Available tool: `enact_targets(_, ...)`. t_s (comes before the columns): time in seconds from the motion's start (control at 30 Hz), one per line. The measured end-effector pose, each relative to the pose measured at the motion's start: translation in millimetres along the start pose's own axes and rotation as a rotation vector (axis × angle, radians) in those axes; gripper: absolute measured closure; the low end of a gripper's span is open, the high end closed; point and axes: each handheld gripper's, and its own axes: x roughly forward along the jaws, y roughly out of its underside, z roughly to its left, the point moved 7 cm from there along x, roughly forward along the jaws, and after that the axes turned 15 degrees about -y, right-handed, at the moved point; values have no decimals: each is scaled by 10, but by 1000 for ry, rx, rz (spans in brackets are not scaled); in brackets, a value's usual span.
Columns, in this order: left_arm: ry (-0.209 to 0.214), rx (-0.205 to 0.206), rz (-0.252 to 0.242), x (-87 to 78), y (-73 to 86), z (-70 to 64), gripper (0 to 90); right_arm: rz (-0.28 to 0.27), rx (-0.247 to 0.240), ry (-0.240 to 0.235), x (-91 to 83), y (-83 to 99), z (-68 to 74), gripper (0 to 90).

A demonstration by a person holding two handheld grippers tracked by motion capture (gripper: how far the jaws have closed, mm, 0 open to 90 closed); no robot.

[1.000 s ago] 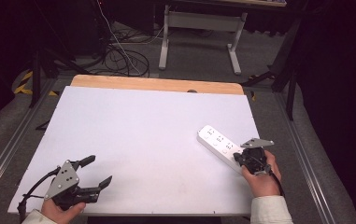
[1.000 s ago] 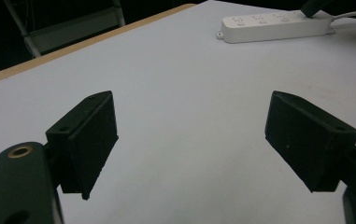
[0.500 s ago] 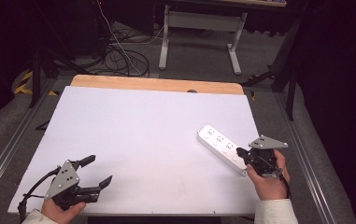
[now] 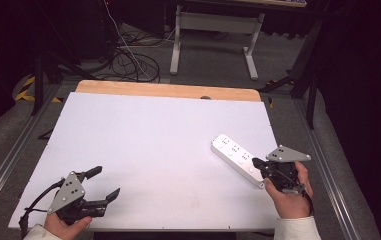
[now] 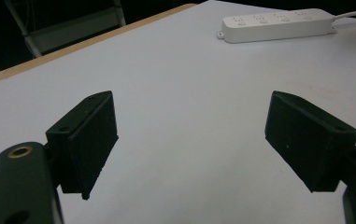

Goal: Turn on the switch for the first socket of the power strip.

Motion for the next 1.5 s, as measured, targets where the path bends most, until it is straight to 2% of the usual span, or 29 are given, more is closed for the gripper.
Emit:
enact_targets(0.23, 0, 0, -1, -2, 0, 1, 176, -35, -14, 7, -59, -26, -1, 900)
enact_targets(0.4, 1, 1, -3, -3, -5, 0, 176, -82, -38, -19, -106, -84, 61, 757)
enact_targets(0.5, 4, -2, -2, -6, -3, -2, 176, -111, -60, -45, -147, -135, 120, 609)
enact_targets(0.63, 7, -5, -8, -11, -10, -4, 176, -142, -75, -77, -174, -179, 196, 469)
enact_targets(0.77, 9, -4, -8, -13, -9, -1, 176, -194, -83, -124, -180, -217, 291, 349)
enact_targets(0.9, 11, -4, -8, -15, -10, -1, 176, -241, -80, -188, -159, -226, 399, 271)
enact_targets(1.0, 12, -5, -7, -19, -10, -1, 176, -255, -82, -238, -122, -200, 471, 252)
enact_targets(1.1, 13, -15, -8, -18, -10, -3, 176, -263, -92, -265, -78, -150, 522, 232)
enact_targets(1.23, 19, -23, -12, -23, -15, -6, 175, -297, -124, -319, -5, -61, 576, 229)
enact_targets(1.3, 19, -22, -15, -23, -18, -5, 175, -310, -114, -341, 40, -6, 570, 228)
enact_targets(1.4, 16, -23, -12, -21, -16, -5, 176, -315, -106, -350, 106, 79, 550, 219)
enact_targets(1.5, 17, -20, -12, -18, -16, 6, 176, -296, -108, -360, 181, 162, 545, 186)
